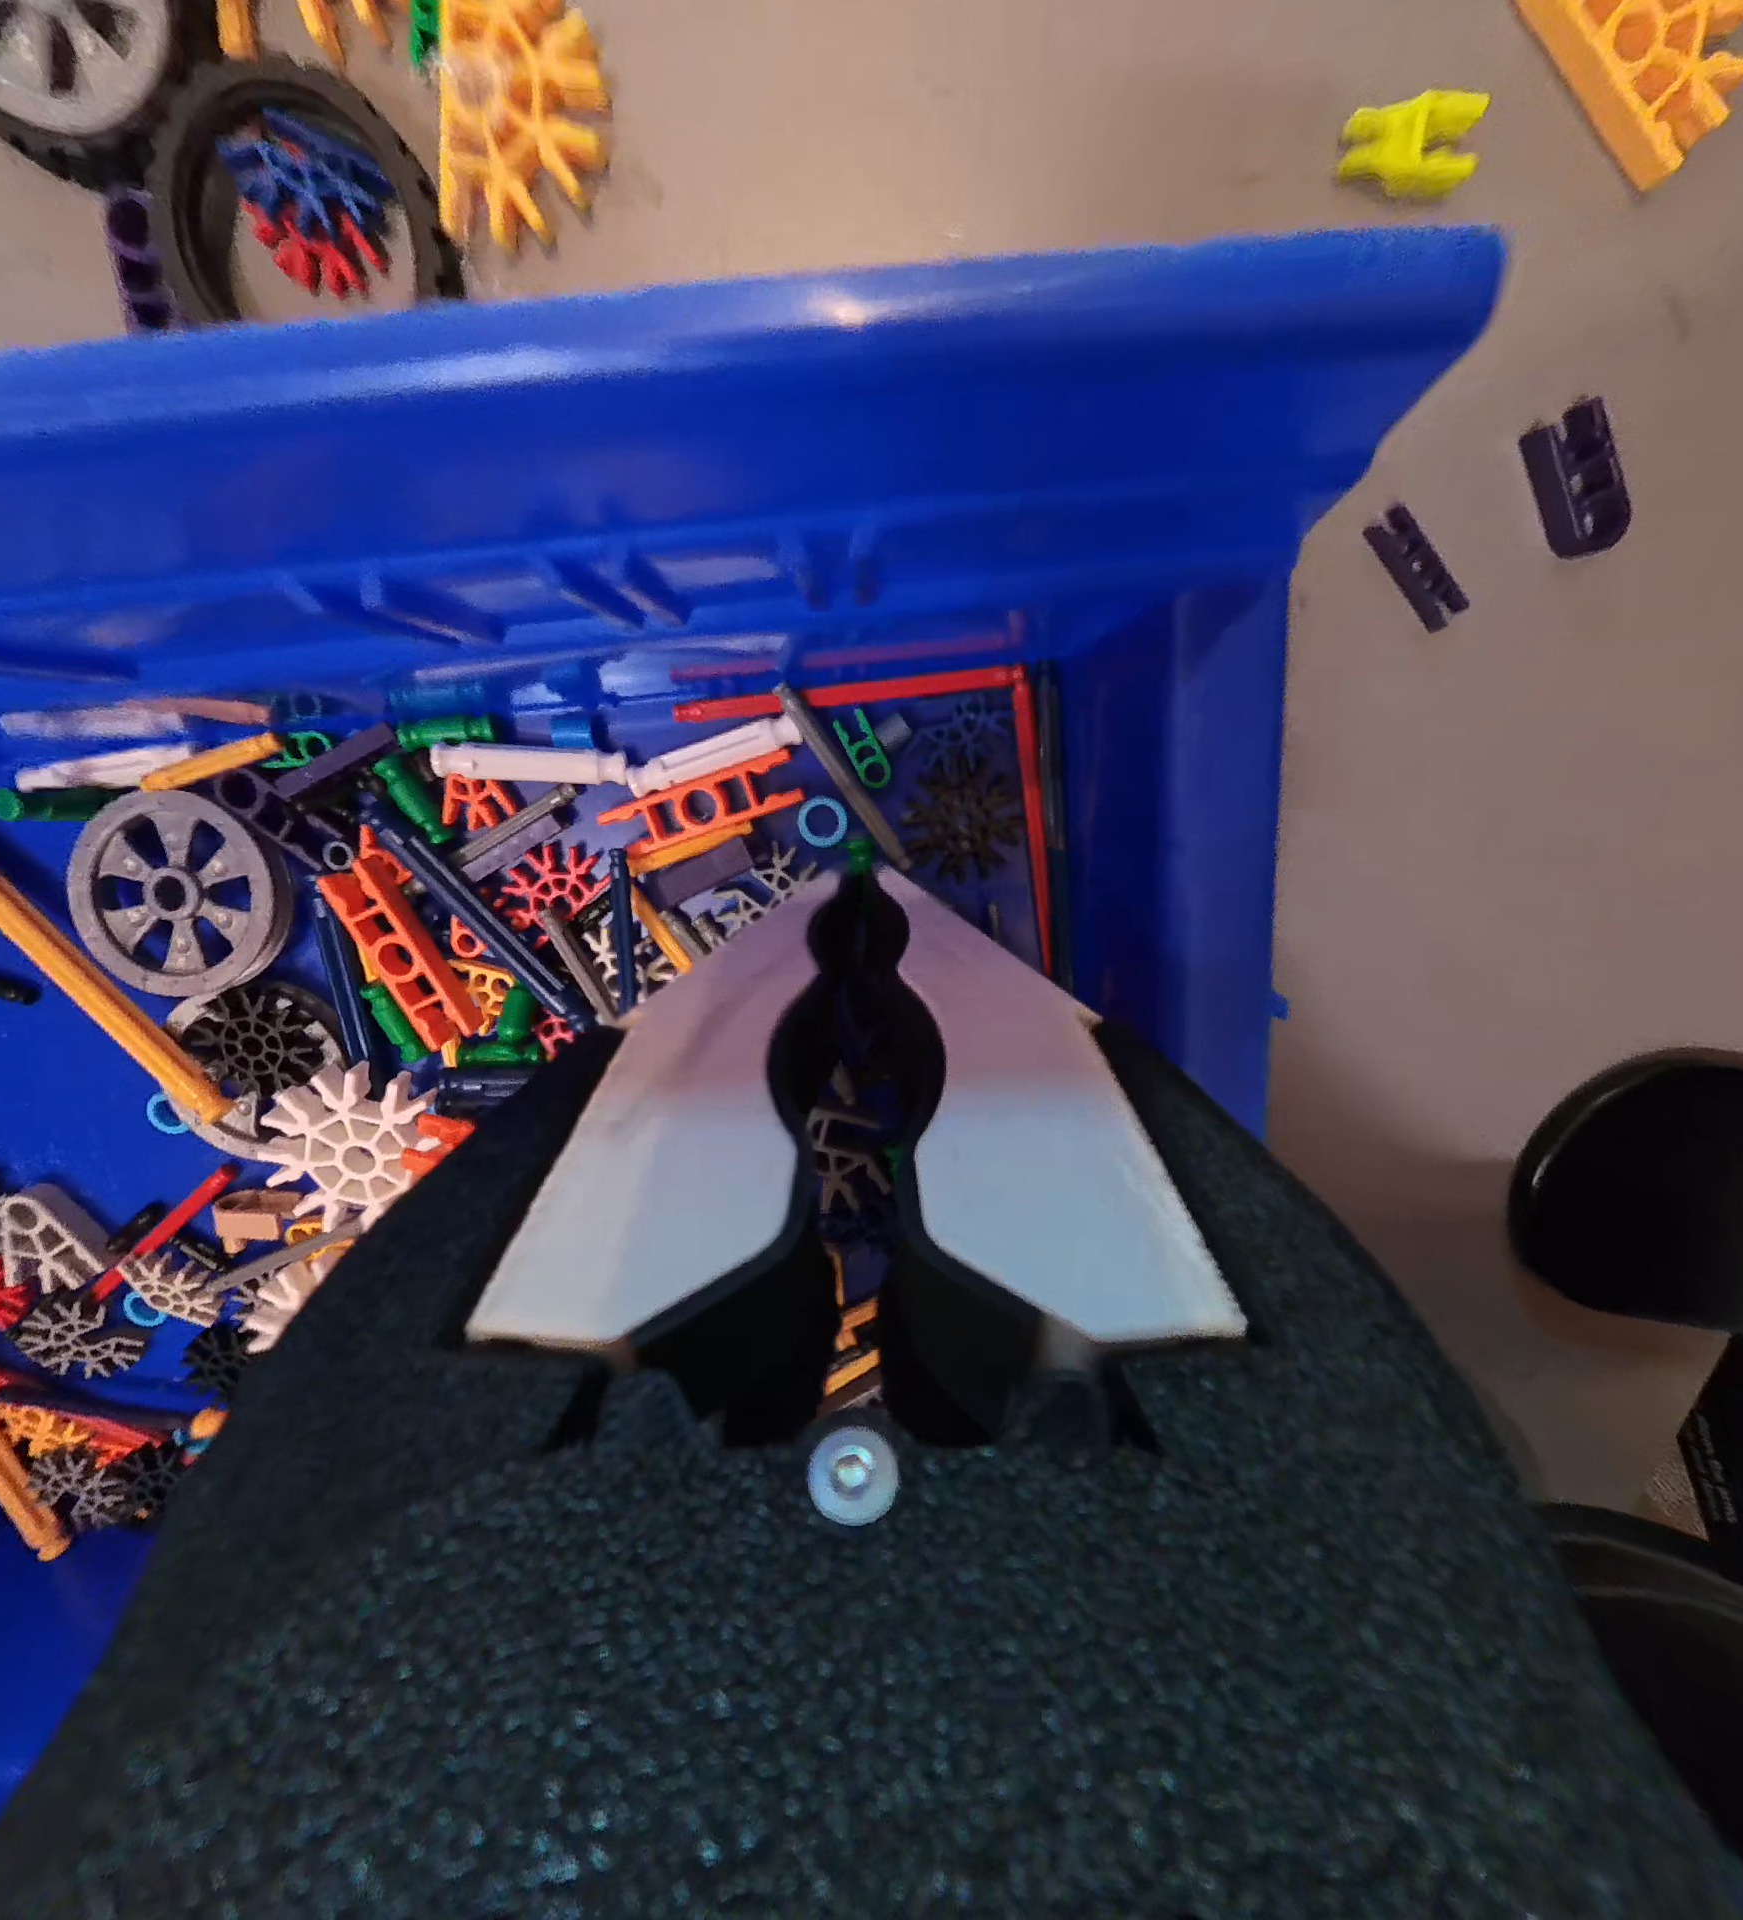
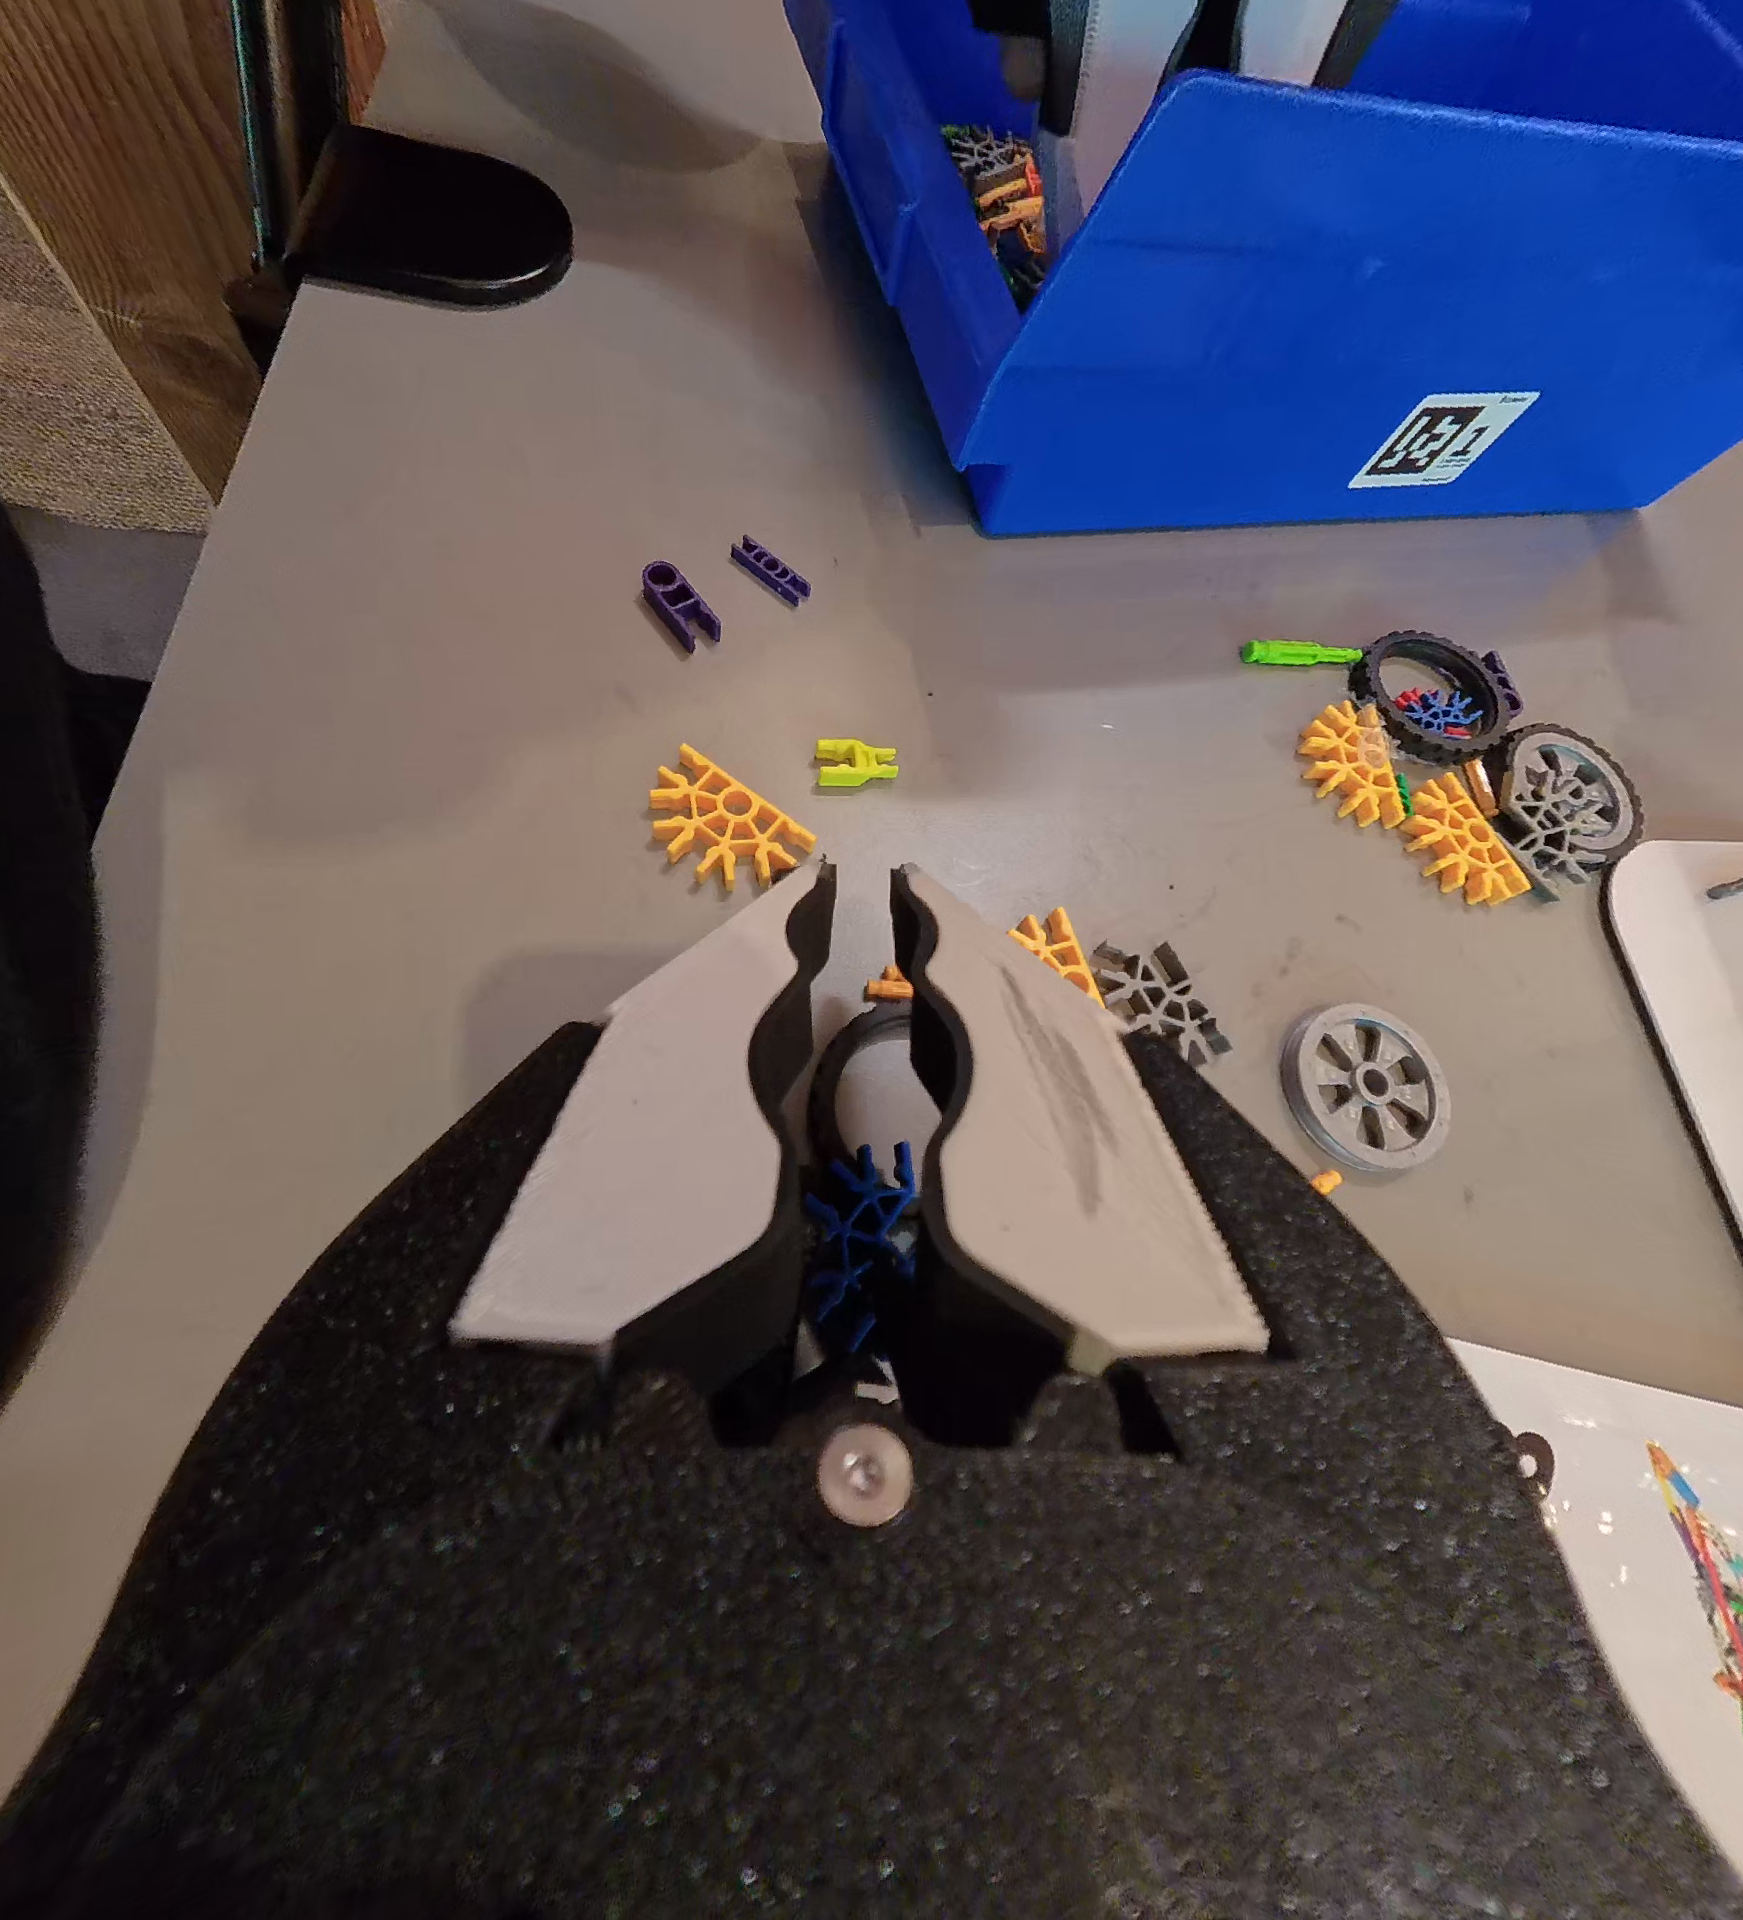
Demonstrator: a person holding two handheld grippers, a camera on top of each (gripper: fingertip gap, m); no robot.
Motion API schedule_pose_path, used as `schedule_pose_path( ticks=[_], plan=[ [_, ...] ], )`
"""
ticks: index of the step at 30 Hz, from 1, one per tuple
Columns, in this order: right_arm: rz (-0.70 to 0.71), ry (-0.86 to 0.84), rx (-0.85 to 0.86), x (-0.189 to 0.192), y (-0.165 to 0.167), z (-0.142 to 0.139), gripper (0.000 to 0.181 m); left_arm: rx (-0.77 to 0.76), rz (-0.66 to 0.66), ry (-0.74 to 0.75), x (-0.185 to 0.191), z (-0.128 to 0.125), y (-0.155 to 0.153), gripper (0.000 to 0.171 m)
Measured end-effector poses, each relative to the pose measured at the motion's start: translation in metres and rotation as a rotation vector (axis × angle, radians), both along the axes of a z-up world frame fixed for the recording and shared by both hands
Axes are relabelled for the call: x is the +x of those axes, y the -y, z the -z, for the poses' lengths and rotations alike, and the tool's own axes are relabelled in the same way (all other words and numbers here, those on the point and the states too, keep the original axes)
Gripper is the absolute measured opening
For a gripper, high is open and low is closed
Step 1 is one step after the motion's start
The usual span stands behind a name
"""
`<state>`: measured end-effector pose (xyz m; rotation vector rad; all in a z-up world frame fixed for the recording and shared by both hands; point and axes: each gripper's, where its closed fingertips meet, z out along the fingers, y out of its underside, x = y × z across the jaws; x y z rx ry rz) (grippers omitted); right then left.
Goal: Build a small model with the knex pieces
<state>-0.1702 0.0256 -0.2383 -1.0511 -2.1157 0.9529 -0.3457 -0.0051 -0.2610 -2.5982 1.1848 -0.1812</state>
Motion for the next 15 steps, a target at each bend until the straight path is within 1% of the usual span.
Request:
schedule_pose_path(
  ticks=[3, 6, 12, 15],
  plan=[
    [-0.001, -0.002, 0.002, 0.0002, 0.0005, -0.0005, 0.009, 0.033, -0.021, -0.029, -0.0057, -0.0033, -0.0031, 0.0],
    [-0.002, -0.004, 0.004, 0.0003, 0.0007, -0.0009, 0.009, 0.009, -0.031, -0.015, -0.0047, -0.0002, 0.0009, 0.0],
    [0.001, -0.004, 0.009, 0.0004, -0.0003, -0.0009, 0.009, 0.002, -0.05, 0.001, -0.0024, 0.0004, -0.0011, 0.0],
    [0.003, -0.005, 0.008, 0.0005, -0.001, -0.0011, 0.009, -0.01, -0.05, 0.036, 0.0023, -0.0009, 0.0011, 0.004]
  ],
)
